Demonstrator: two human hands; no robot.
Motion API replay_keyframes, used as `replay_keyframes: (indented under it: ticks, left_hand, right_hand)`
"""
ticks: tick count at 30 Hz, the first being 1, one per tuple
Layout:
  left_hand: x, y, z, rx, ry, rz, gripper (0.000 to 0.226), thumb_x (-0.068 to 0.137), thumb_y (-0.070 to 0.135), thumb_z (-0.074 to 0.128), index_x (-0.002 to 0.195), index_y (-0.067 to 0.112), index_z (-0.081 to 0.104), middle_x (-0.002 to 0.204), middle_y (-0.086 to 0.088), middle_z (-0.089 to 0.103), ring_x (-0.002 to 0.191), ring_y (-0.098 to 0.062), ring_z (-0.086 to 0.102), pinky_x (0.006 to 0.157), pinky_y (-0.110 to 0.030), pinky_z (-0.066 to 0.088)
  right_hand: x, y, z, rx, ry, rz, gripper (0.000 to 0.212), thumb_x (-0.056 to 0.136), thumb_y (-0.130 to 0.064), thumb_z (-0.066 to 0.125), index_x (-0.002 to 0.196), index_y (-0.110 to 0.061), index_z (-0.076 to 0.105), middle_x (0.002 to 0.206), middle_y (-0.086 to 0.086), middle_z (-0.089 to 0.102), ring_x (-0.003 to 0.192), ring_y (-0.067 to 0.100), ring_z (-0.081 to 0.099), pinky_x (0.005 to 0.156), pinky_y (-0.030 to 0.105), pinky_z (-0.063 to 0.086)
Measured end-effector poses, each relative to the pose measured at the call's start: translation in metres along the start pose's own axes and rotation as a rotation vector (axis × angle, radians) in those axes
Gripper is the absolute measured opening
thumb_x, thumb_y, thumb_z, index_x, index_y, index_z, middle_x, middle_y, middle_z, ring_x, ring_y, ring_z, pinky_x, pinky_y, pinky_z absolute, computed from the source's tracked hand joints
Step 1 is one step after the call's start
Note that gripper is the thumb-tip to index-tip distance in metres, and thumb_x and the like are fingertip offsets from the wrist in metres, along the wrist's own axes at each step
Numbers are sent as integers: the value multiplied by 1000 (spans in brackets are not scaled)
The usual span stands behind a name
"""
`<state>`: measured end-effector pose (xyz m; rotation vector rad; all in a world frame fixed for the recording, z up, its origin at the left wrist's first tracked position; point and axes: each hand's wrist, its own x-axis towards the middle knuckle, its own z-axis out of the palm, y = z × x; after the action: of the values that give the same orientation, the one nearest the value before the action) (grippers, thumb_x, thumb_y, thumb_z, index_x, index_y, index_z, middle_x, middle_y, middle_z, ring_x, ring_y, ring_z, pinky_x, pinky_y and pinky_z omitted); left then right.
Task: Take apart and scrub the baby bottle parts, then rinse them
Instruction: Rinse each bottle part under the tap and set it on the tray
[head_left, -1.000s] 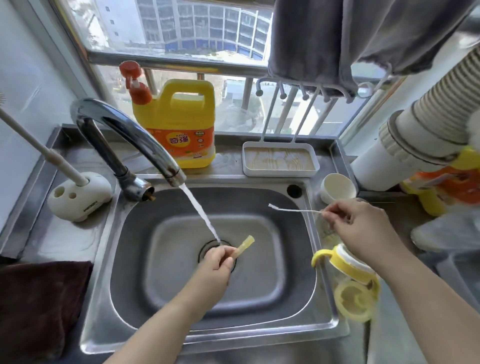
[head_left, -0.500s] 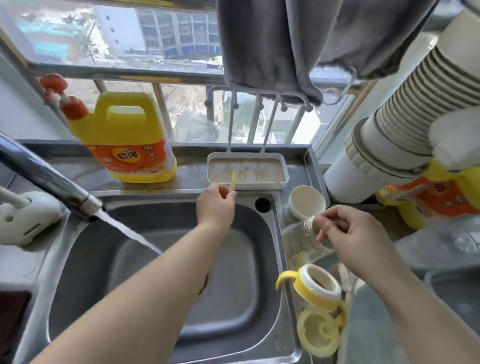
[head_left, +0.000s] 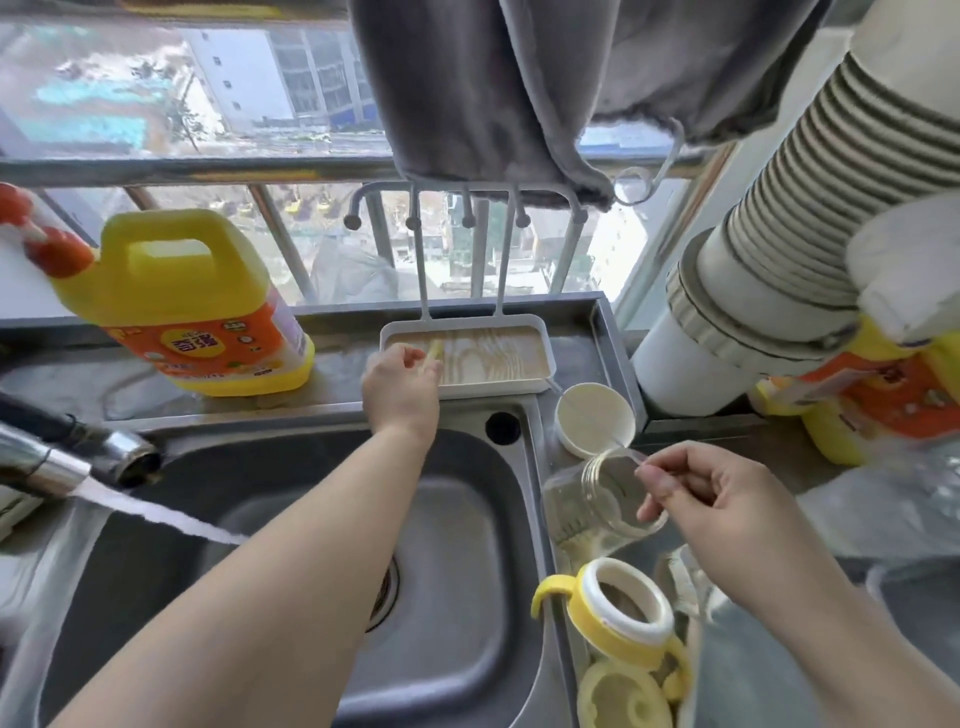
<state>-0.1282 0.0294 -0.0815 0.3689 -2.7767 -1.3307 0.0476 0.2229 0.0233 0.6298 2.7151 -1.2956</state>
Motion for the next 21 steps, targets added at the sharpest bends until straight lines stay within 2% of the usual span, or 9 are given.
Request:
replay_keyframes:
  ticks: [3,6,9,12,15,18,19,21]
  left_hand:
    - [-16,4,-11,-197,-15,-22,24,85,35,68,99,17,60,107,-6,59,96,-19,57,85,-33,50]
    - [-54,8,-27,-316,-107,-26,27,83,35,70,102,20,58,104,-4,60,90,-16,59,85,-33,52]
    - [-102,9,-40,-310,-202,22,22,82,27,71,100,20,60,95,-2,61,78,-11,57,75,-26,49]
    - [-144,5,-45,-299,-317,66,20,82,23,72,98,22,61,90,2,60,74,-9,55,68,-18,44]
    - [-170,0,-46,-280,-404,127,20,80,18,73,96,21,62,86,5,61,66,-3,52,63,-12,43]
    - [-185,-6,-46,-237,-482,169,19,80,16,73,95,21,62,83,5,61,66,1,52,61,-7,42]
    - [-188,-8,-46,-220,-510,172,19,80,16,73,95,21,62,82,5,62,66,2,53,61,-7,42]
    - [-194,-12,-45,-197,-552,182,18,80,16,74,91,23,62,79,5,62,66,1,53,60,-7,41]
  right_hand:
    - [-5,-2,-3,66,20,17,12,90,-28,58,79,-27,63,66,-16,69,61,-1,61,52,12,40]
    - [-17,-1,-9,118,29,43,8,91,-30,57,85,-27,60,71,-18,71,70,-2,64,64,16,44]
    - [-40,19,-17,129,44,99,5,92,-26,56,87,-25,57,75,-15,72,70,-5,63,68,17,43]
    - [-68,50,-20,114,125,222,9,90,-19,61,81,-21,59,69,-9,71,64,2,64,65,17,46]
    - [-95,83,-15,-45,148,386,16,88,-22,64,72,-24,61,62,-6,68,69,8,65,63,19,45]
    - [-114,106,1,-189,88,488,14,87,-24,63,73,-21,64,60,-9,65,66,5,61,52,8,37]
    - [-117,112,8,-204,80,506,14,87,-23,63,75,-18,66,59,-9,64,66,7,63,52,10,40]
    - [-117,124,22,-193,71,543,14,86,-22,65,75,-14,66,66,-2,68,72,16,67,65,25,52]
